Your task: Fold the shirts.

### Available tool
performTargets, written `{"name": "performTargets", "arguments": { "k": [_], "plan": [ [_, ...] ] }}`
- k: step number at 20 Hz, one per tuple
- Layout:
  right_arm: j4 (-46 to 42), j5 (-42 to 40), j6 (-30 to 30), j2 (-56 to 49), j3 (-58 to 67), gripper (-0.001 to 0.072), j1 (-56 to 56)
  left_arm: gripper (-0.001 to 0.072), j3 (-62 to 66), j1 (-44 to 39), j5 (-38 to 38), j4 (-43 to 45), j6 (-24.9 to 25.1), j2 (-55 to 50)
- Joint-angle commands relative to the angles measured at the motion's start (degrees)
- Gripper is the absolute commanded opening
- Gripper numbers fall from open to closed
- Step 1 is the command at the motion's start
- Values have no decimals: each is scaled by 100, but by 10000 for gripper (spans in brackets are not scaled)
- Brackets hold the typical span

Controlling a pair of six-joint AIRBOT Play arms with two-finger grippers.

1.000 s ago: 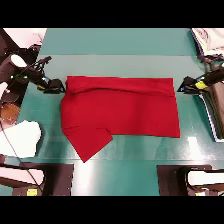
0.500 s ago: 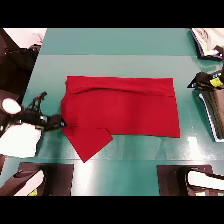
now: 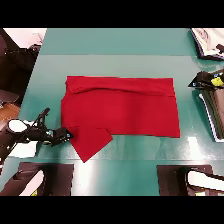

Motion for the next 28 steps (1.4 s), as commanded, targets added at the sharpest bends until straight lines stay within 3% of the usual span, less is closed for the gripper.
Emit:
{"name": "performTargets", "arguments": {
  "k": [1,4,5,6,7,8,11,20,24,28],
  "plan": [
    [0,-11,2,4,-2,430,-4,497,-299,0,492,-420,271,20],
    [0,-11,2,4,-2,430,-4,474,-332,0,562,-457,273,20],
    [0,2,2,4,-2,430,-4,290,-332,0,608,-470,319,20],
    [-2,68,0,4,-2,430,-4,171,-332,2,654,-575,431,20],
    [-9,208,-61,4,-4,428,-9,63,-330,2,651,-695,485,20],
    [-17,391,-153,4,-9,428,-44,28,-330,0,623,-861,651,20],
    [-4,529,-319,291,-627,428,-297,27,-225,2,450,-1019,726,22],
    [17,13,-837,1563,-4413,429,-2354,27,610,2,280,-964,1021,20],
    [516,-520,-1193,1556,-5184,429,-2745,28,610,2,291,-966,1016,20],
    [911,-931,-1303,1556,-5453,429,-2437,27,610,2,278,-966,1016,20]
  ]
}}
